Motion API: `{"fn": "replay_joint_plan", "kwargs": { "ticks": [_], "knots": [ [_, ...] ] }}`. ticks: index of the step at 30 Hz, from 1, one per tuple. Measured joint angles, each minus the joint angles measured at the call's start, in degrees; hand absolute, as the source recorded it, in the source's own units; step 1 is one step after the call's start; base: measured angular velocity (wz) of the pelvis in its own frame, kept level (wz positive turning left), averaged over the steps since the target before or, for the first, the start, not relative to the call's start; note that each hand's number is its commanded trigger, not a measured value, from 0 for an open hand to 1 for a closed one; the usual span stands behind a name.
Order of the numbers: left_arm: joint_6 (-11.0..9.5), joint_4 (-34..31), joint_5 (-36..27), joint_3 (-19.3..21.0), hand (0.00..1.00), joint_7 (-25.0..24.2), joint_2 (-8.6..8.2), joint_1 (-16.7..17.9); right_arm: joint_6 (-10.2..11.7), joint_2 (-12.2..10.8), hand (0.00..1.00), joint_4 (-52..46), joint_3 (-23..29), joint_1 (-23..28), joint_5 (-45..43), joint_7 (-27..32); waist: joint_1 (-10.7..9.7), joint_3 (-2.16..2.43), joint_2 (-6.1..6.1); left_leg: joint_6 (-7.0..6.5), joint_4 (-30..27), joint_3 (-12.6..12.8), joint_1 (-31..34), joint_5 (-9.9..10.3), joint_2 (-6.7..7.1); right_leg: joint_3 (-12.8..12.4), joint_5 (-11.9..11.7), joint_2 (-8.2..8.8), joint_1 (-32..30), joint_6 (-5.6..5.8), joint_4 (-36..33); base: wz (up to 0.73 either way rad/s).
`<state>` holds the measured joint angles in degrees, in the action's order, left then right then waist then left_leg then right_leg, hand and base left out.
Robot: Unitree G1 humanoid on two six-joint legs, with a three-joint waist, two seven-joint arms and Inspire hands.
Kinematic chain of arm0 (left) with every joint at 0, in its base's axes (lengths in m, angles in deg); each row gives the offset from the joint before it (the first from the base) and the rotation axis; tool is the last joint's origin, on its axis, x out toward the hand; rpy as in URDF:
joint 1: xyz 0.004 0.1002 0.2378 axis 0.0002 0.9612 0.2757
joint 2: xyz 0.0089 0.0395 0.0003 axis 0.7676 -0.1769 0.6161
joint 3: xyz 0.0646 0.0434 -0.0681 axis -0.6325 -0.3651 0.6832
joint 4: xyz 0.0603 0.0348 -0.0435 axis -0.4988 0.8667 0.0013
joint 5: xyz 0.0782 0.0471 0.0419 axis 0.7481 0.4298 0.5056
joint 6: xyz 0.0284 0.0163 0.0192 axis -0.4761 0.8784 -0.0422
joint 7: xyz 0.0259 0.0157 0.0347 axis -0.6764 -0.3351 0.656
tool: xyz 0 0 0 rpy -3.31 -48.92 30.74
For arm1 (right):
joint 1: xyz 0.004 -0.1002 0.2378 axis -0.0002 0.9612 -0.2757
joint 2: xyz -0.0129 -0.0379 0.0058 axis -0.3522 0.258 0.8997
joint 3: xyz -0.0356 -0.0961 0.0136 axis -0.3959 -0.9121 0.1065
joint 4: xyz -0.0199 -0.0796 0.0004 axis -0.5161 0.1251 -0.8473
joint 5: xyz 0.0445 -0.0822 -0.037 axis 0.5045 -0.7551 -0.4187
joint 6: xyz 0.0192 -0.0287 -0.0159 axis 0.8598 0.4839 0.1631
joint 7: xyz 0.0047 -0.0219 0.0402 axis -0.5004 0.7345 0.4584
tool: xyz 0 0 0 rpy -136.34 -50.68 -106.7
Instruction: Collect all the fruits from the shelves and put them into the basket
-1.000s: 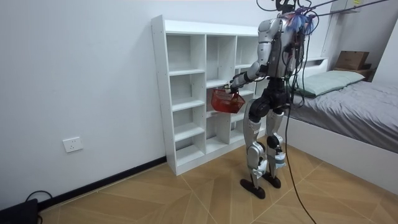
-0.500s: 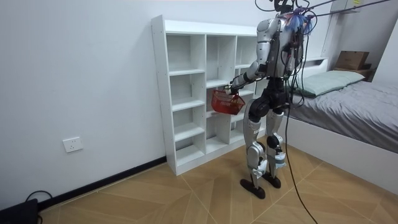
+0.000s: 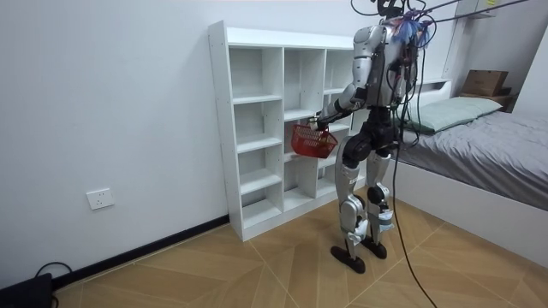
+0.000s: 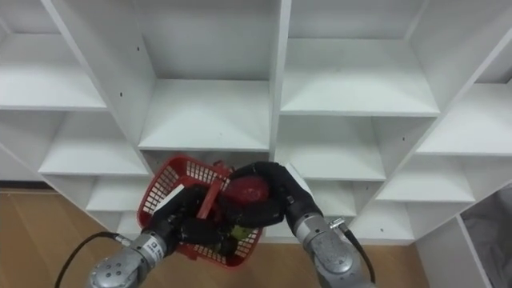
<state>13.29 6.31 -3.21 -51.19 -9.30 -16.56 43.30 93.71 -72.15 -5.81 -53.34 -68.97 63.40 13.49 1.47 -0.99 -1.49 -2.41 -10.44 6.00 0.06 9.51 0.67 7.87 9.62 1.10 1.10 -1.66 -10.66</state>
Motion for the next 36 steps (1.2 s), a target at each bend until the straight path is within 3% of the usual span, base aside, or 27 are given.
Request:
{"fn": "replay_joint_plan", "kwargs": {
  "ticks": [11,36],
  "knots": [
    [0.12,-1.45,0.07,0.03,1.00,-0.37,0.88,0.05,0.76,-0.24,1.00,0.90,0.09,0.00,1.70,0.78,-0.04,0.02,0.08,0.00,0.05,-0.07,-0.57,0.01,-0.03,0.06,-0.04,-0.02,0.53,-0.03,-0.11,0.00],
    [0.32,-3.85,0.12,0.68,1.00,-2.48,0.44,0.15,0.30,-0.15,1.00,2.13,0.70,0.39,4.37,3.99,0.13,0.28,0.49,0.00,0.29,-0.03,-0.73,0.01,-0.02,0.04,-0.02,-0.06,0.65,-0.02,0.06,0.00]
  ]
}}
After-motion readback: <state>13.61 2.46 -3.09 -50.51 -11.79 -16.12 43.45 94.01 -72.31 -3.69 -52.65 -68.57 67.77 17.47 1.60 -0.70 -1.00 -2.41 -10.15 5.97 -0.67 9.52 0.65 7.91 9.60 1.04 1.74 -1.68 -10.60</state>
